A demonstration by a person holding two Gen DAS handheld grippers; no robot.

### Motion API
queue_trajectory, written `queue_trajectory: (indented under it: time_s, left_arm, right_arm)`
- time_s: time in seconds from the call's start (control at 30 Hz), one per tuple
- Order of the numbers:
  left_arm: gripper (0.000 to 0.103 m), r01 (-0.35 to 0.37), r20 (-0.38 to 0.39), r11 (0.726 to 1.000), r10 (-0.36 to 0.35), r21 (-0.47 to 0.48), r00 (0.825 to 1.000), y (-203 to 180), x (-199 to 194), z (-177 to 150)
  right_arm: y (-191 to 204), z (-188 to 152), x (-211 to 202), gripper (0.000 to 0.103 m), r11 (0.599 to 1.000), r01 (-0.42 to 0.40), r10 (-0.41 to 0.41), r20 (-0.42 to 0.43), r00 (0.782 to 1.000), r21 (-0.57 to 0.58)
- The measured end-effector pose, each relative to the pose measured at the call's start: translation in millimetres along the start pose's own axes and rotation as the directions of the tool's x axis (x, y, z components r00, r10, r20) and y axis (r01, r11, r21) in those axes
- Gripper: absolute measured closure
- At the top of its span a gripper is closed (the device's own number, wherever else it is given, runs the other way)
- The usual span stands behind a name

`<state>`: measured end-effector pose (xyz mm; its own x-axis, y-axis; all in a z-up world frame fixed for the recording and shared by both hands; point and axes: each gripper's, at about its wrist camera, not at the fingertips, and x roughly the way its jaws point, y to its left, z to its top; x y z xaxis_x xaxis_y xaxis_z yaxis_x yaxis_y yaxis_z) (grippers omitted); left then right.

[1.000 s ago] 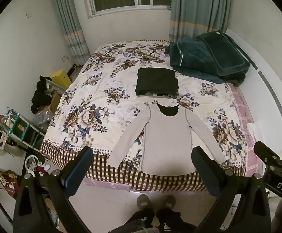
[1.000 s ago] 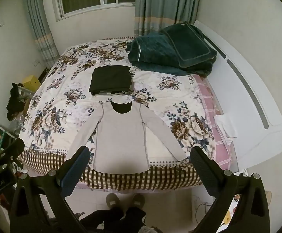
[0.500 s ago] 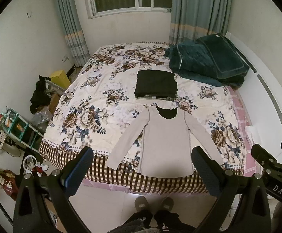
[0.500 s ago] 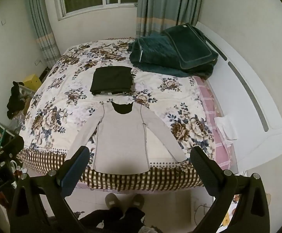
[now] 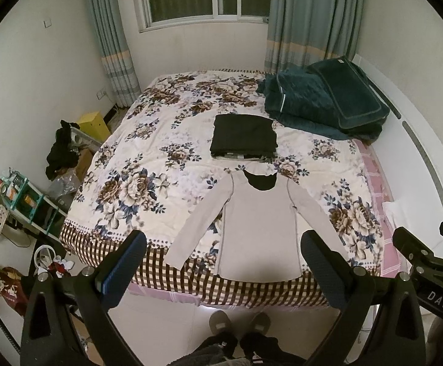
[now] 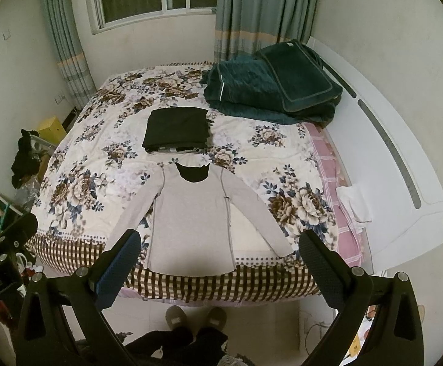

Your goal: Fold small clothes

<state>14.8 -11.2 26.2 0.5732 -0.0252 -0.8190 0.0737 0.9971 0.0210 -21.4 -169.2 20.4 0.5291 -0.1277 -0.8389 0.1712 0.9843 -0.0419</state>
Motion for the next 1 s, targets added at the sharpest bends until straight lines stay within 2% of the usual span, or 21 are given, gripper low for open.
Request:
queue_trajectory:
  time_s: [1.0]
  left_arm:
    - [0.0, 0.005, 0.013, 1.0, -0.005, -0.005, 1.0, 3.3, -0.6, -1.1]
  right_arm:
    - [-1.6, 0.9, -5.1, 0.0, 1.0, 0.003, -0.003, 0.009, 1.0, -0.003]
